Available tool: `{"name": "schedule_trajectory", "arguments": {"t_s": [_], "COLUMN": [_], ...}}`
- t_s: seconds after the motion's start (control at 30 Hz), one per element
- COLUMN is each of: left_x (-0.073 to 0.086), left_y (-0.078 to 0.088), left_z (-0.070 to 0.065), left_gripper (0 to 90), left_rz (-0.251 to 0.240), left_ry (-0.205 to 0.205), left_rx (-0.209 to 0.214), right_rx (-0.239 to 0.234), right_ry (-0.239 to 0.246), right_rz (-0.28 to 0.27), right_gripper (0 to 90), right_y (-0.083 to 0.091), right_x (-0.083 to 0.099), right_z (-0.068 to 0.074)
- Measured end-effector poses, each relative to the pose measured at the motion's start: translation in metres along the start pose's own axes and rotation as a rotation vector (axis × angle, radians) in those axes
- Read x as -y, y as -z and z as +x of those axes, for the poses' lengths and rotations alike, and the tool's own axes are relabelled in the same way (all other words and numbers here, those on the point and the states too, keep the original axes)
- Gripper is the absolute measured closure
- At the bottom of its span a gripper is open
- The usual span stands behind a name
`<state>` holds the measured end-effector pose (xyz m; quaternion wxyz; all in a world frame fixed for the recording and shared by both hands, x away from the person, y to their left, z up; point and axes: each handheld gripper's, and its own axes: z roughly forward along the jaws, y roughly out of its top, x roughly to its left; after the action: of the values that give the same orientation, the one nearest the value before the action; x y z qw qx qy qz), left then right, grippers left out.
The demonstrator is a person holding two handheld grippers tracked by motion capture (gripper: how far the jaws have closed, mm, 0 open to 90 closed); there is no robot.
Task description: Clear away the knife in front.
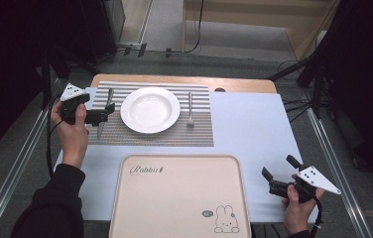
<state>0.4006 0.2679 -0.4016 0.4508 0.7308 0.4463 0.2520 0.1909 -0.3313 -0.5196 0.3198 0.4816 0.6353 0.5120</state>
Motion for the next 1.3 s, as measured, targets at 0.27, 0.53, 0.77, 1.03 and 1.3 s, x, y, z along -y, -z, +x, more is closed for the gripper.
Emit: {"name": "schedule_trajectory", "arguments": {"t_s": [0.27,0.53,0.77,1.03,1.3], "left_x": [-0.007,-0.013,-0.011,-0.011,-0.007], "left_y": [-0.015,-0.032,-0.049,-0.064,-0.079], "left_z": [0.004,0.016,0.03,0.036,0.04], "left_gripper": [0.1,0.1,0.1,0.1,9.6], "left_rz": [0.046,0.092,0.153,0.215,0.328], "left_ry": [-0.007,0.019,0.054,0.07,0.074], "left_rx": [0.005,0.0,-0.016,0.001,-0.035], "right_rx": [-0.001,0.0,-0.001,-0.002,-0.002], "right_ry": [-0.001,-0.009,-0.008,-0.011,-0.012], "right_rz": [-0.004,-0.004,-0.003,0.001,0.001], "right_gripper": [0.0,0.0,0.0,0.0,0.0], "right_y": [0.0,0.002,0.002,0.001,0.001], "right_x": [0.0,0.001,0.001,0.001,0.001], "right_z": [-0.001,-0.001,-0.002,-0.001,-0.001]}}
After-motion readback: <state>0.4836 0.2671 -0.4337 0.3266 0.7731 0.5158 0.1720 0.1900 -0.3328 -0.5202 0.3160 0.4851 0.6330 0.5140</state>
